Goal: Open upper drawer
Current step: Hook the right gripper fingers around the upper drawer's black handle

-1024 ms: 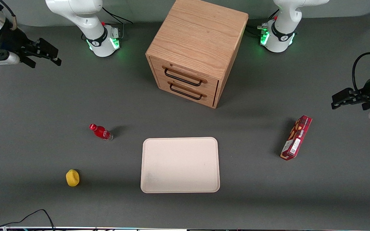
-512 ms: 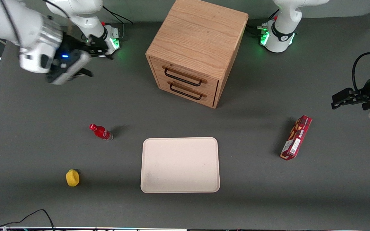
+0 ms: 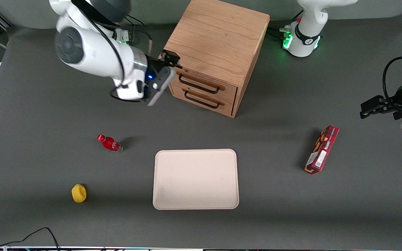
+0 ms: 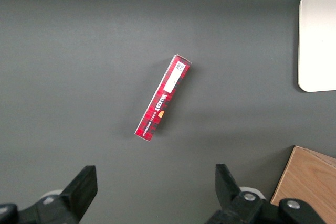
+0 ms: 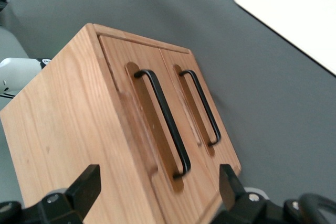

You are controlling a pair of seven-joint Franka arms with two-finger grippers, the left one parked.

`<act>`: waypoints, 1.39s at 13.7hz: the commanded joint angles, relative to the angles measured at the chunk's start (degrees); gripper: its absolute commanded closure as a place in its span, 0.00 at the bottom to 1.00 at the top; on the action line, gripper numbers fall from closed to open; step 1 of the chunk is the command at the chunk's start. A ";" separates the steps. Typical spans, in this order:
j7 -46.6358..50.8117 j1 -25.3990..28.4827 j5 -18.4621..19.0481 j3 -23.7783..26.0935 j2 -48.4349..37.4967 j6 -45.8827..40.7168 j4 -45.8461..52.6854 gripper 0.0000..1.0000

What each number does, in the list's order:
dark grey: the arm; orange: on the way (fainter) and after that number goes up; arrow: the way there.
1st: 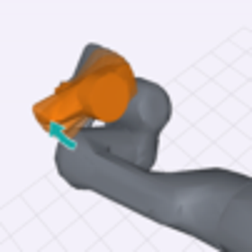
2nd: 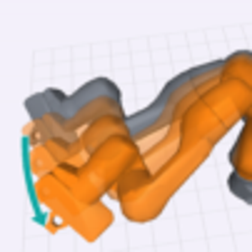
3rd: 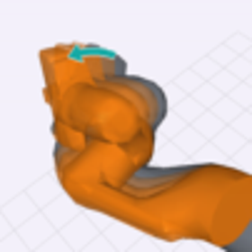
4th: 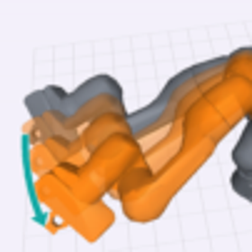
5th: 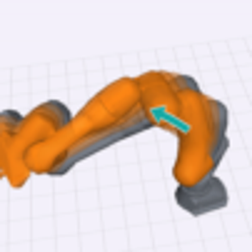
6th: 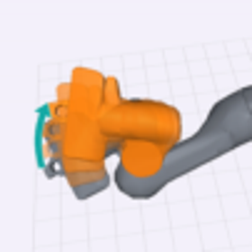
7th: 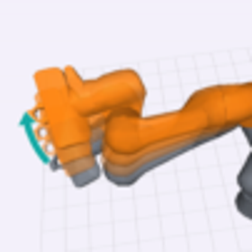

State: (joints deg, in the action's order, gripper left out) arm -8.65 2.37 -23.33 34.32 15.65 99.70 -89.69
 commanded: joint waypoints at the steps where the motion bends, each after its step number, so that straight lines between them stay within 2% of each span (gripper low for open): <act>1: -1.28 1.57 5.19 2.24 7.10 3.21 2.06 0.00; 5: -1.20 2.28 11.19 5.49 12.20 8.75 0.05 0.00; 14: -1.02 3.78 11.46 6.19 13.17 14.64 -4.88 0.00; 19: -1.11 3.08 16.55 5.50 17.56 14.74 -1.47 0.00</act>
State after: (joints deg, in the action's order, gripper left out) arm -9.11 5.79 -10.12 40.24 29.94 113.73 -94.19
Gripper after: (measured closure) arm 0.000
